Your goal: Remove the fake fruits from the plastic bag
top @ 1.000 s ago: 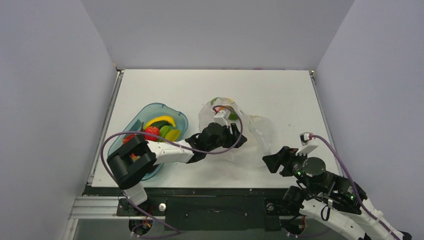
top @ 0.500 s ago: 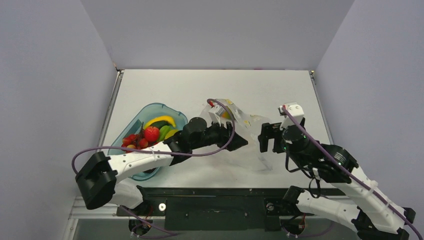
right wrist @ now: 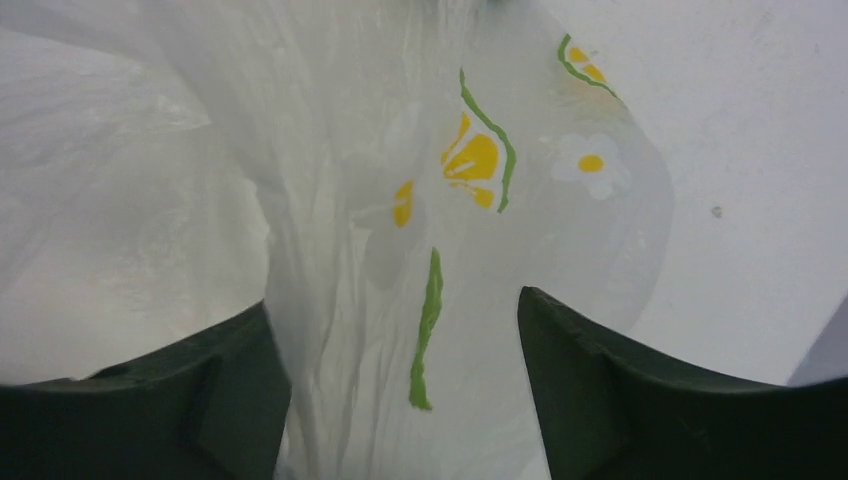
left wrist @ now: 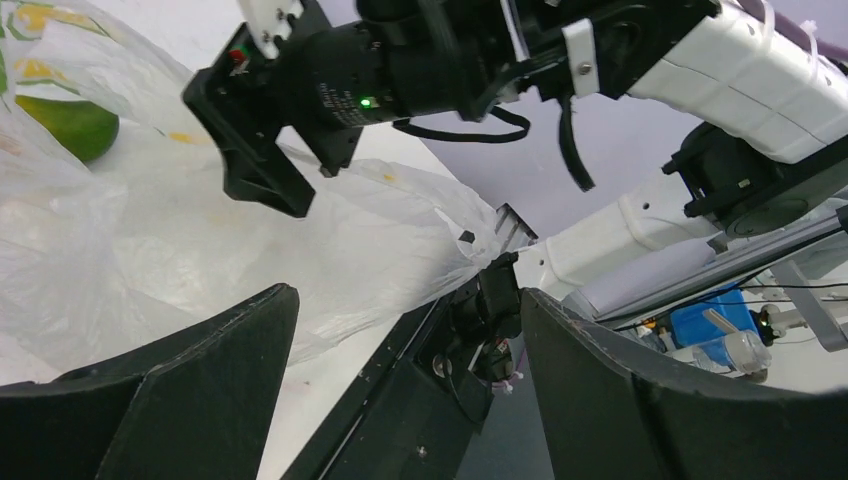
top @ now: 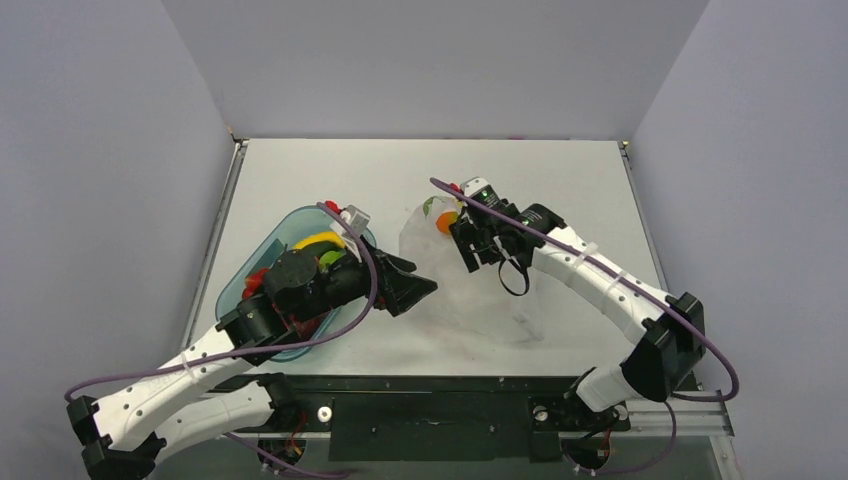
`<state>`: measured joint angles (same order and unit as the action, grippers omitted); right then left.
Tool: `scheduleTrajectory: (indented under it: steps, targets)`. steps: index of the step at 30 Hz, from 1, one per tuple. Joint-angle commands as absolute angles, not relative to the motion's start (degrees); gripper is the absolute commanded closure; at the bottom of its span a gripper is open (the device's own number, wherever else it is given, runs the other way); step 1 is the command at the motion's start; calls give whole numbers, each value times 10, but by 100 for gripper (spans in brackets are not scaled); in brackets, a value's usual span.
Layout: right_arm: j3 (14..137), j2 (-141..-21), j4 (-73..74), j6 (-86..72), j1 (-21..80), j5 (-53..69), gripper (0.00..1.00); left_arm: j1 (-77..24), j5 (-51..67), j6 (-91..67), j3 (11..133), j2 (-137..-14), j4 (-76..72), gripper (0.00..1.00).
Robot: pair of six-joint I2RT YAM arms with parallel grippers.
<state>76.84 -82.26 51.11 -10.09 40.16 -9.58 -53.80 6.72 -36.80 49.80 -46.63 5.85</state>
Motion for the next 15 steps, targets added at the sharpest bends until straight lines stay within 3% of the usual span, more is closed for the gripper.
scheduleTrajectory:
  steps: [1, 2, 3, 4, 5, 6, 11, 15]
  targets:
    - [788, -842, 490, -114, 402, -199, 41, -535, 104, -380, 482, -497, 56, 20]
    - [779, -837, 485, -122, 404, -218, 50, -535, 111, -389, 479, -504, 35, 20]
    - [773, -831, 481, -133, 405, -245, 67, -536, 121, -394, 472, -521, 23, 20]
    - [762, -812, 471, -136, 409, -250, 76, -536, 125, -408, 469, -530, -12, 20]
    - [756, -800, 466, -144, 412, -251, 94, -537, 133, -416, 462, -553, -31, 21]
    - [745, -771, 458, -149, 419, -251, 98, -543, 136, -427, 461, -566, -61, 22]
    - [687, -626, 407, -203, 478, -214, 100, -602, 101, -452, 494, -689, -154, 30]
    - [563, -508, 276, -247, 522, -176, 100, -629, 20, -487, 472, -725, -237, 32]
